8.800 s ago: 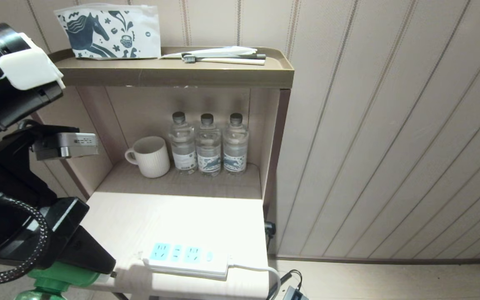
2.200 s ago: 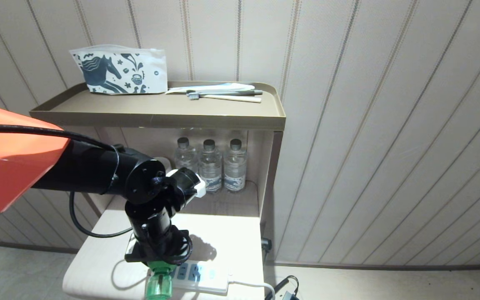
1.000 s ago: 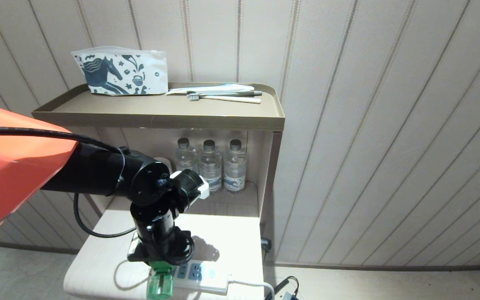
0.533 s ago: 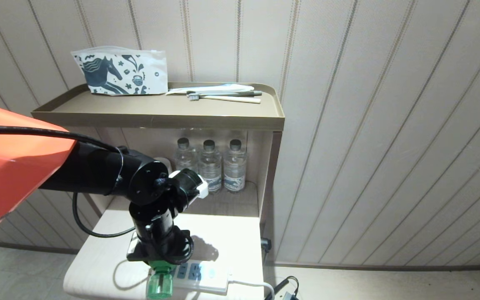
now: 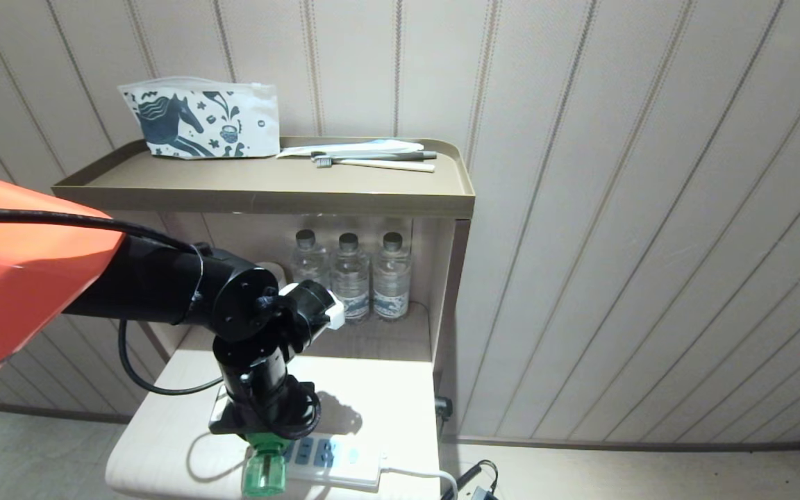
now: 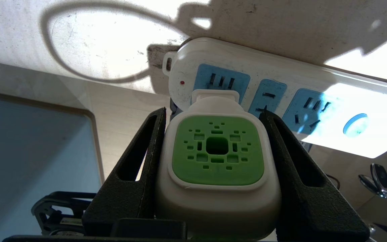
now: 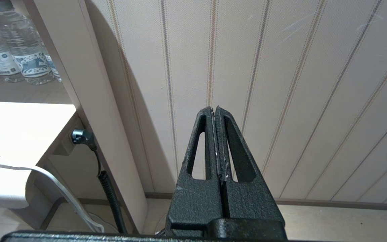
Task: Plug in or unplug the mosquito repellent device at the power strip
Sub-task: Insert the plug into the socket
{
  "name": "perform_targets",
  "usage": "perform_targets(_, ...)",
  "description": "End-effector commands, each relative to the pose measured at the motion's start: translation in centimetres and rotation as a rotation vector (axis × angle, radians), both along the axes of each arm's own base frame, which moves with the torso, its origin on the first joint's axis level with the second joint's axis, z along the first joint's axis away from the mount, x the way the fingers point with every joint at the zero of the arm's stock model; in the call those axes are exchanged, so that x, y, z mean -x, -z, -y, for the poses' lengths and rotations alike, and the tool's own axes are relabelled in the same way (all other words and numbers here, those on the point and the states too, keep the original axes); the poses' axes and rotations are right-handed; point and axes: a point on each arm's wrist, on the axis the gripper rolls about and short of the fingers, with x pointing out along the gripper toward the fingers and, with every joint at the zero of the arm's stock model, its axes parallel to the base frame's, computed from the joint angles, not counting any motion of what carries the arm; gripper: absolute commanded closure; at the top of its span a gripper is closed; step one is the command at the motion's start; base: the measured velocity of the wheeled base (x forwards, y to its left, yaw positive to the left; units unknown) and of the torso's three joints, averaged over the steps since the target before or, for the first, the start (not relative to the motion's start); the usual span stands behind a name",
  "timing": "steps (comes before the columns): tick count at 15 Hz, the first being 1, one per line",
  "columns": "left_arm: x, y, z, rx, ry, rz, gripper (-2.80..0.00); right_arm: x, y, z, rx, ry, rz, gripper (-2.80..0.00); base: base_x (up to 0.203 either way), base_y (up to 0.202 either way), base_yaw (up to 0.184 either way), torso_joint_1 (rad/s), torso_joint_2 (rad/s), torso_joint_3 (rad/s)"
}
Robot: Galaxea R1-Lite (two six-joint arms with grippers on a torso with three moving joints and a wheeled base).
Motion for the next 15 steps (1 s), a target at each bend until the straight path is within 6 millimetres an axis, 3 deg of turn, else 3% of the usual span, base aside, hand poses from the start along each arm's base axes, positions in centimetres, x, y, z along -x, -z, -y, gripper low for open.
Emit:
perform_targets(1, -0.06, -0.07, 0.12, 0.003, -0.001, 0.000, 0.00, 0.00, -0.01, 0.00, 0.000, 0.000, 0.001, 0.00, 0.000, 0.000, 0.000, 0.000, 0.00, 0.000)
perform_targets(15, 0.13, 0.20, 0.93, 0.006, 0.022, 0.001, 0.00, 0.00, -0.01, 0.00, 0.000, -0.002, 0.001, 0.00, 0.000, 0.000, 0.000, 0.000, 0.00, 0.000)
